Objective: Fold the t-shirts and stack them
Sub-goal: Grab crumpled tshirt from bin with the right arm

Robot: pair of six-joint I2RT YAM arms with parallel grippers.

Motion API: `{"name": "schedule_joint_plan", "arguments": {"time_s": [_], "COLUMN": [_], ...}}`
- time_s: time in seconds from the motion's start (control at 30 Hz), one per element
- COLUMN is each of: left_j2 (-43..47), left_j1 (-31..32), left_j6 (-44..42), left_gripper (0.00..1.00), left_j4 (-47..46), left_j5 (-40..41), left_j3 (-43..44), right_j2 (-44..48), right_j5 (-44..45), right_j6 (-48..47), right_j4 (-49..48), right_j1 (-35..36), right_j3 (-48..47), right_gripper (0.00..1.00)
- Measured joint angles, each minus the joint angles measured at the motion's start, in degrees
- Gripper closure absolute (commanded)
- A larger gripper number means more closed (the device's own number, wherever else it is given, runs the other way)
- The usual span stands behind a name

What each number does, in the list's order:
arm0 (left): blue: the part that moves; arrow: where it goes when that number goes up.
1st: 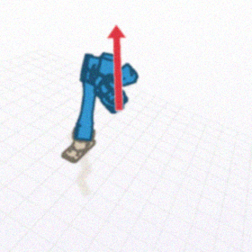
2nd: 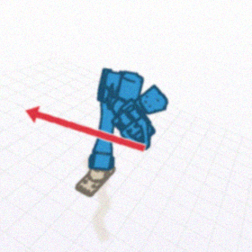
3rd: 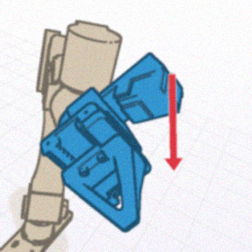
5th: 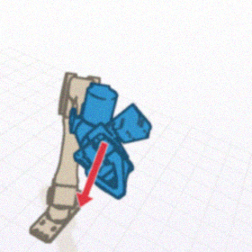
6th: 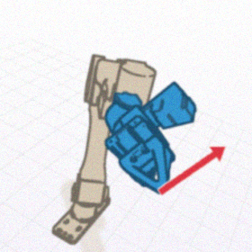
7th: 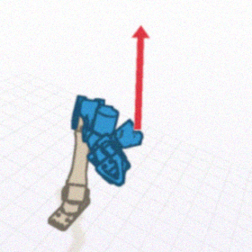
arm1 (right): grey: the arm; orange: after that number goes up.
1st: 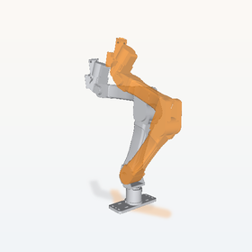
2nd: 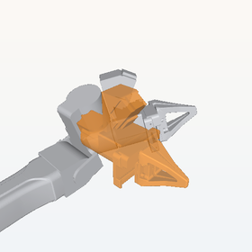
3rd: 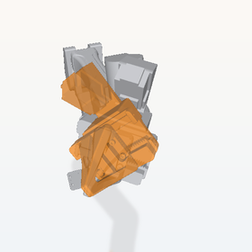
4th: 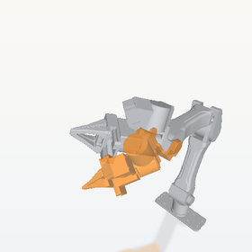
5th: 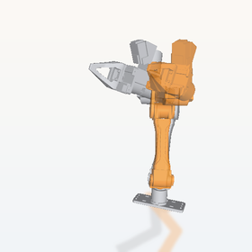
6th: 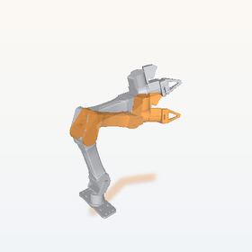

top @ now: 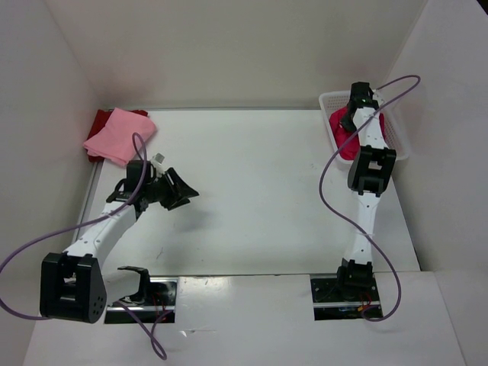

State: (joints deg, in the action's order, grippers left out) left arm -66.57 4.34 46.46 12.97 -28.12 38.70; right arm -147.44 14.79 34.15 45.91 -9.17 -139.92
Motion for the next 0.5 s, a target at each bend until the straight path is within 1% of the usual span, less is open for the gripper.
{"name": "schedule_joint_plan", "arguments": {"time_s": [0.07,0.17,0.23,0.27,0.33,0.43,0.5], "left_j2": [0.0,-0.1,-0.5,-0.9,-1.7,-2.9,-3.8], "left_j1": [0.0,0.0,0.0,0.0,0.0,0.0,-0.3], "left_j6": [0.0,0.0,0.0,0.1,0.3,0.7,1.6], "left_gripper": [0.43,0.43,0.43,0.4,0.4,0.4,0.4], "left_j4": [-0.2,-0.3,-1.1,-1.5,-2.7,-4.1,-4.7], "left_j5": [0.2,0.4,0.4,0.5,0.5,0.7,0.9], "left_j3": [0.5,2.0,3.2,3.9,5.1,6.7,7.7], "right_j2": [1.3,8.0,15.2,18.9,27.6,41.9,50.2], "right_j5": [0.0,0.0,-0.7,-1.2,-2.7,-6.3,-9.8], "right_j6": [0.0,0.0,-0.2,-0.2,-0.2,-0.2,-0.1], "right_j4": [-0.4,-1.3,-2.2,-2.5,-3.9,-7.3,-9.2], "right_j1": [0.0,0.1,0.3,0.3,0.4,1.0,2.8], "right_j3": [1.6,9.5,15.3,17.0,19.7,20.1,18.3], "right_gripper": [1.0,1.0,1.0,1.0,1.0,1.0,1.0]}}
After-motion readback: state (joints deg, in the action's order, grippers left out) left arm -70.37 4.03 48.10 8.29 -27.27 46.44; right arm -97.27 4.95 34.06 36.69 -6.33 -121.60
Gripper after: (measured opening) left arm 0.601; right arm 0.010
